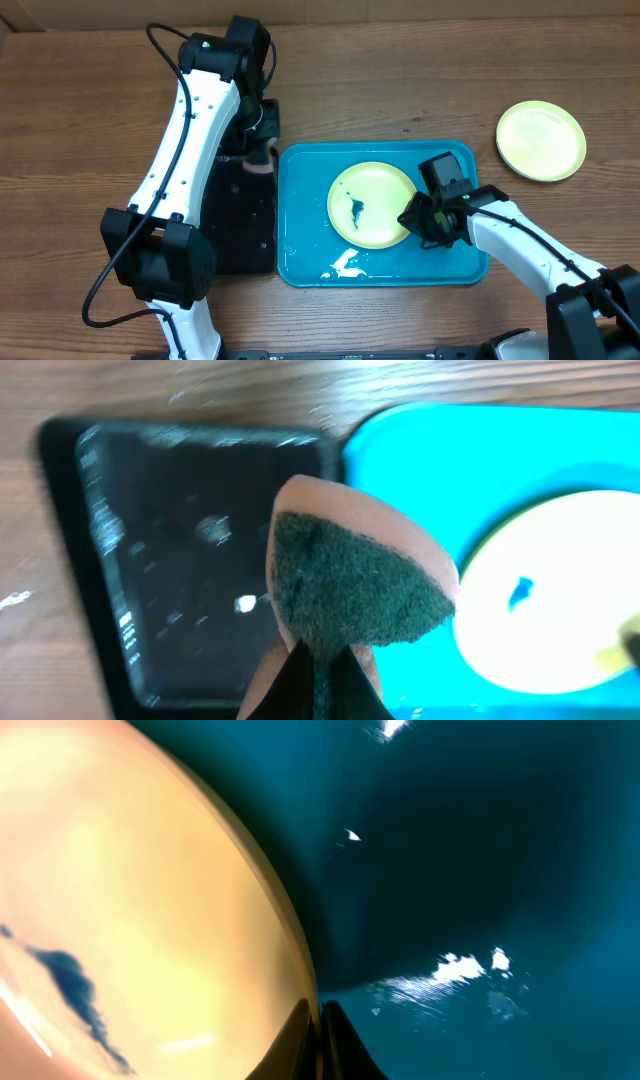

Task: Clean dirty plates on tray and stack at the side
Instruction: 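Drag the yellow plate toward the tray center with the right gripper, then dip the sponge in water and move it toward the yellow plate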

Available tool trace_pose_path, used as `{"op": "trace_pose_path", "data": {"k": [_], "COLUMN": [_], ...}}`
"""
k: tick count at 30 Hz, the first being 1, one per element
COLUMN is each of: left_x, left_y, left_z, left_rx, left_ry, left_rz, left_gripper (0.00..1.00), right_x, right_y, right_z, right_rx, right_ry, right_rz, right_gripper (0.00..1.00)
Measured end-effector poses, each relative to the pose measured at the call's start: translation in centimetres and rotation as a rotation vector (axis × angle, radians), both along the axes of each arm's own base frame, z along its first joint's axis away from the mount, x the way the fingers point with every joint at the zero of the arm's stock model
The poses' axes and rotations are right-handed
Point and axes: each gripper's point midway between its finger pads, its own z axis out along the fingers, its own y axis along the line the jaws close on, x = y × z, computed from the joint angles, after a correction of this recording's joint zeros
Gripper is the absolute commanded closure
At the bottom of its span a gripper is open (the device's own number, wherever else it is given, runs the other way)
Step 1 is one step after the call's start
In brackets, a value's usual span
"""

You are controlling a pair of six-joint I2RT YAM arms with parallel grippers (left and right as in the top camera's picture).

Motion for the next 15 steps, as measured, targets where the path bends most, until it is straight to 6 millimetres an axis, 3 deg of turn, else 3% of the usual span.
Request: {"op": "trace_pose_path", "data": {"k": [5,8,15], "left_x": [0.6,0.4,-2.3], "left_y": [-1.4,-1.0,2.4], "left_z": [0.1,-0.8,-6.7], "left_rx": [-0.036,0.011,0.104], "left_ry": [-0.034,-0.021,0.117], "left_rz": [-0.048,-0.013,0.125], "left_gripper": [0.96,0.96,0.96], "right_x": [1.9,2.0,1.9], "right_y": [1.1,1.2,1.4], "right_z": [1.7,1.9,1.9], "right_rx": [0.047,0.061,0.072], "right_ry": [-0.061,-0.062,-0.058], "right_rz": [0.032,0.038,0.048], "right_gripper": [0.96,0.96,0.96]}}
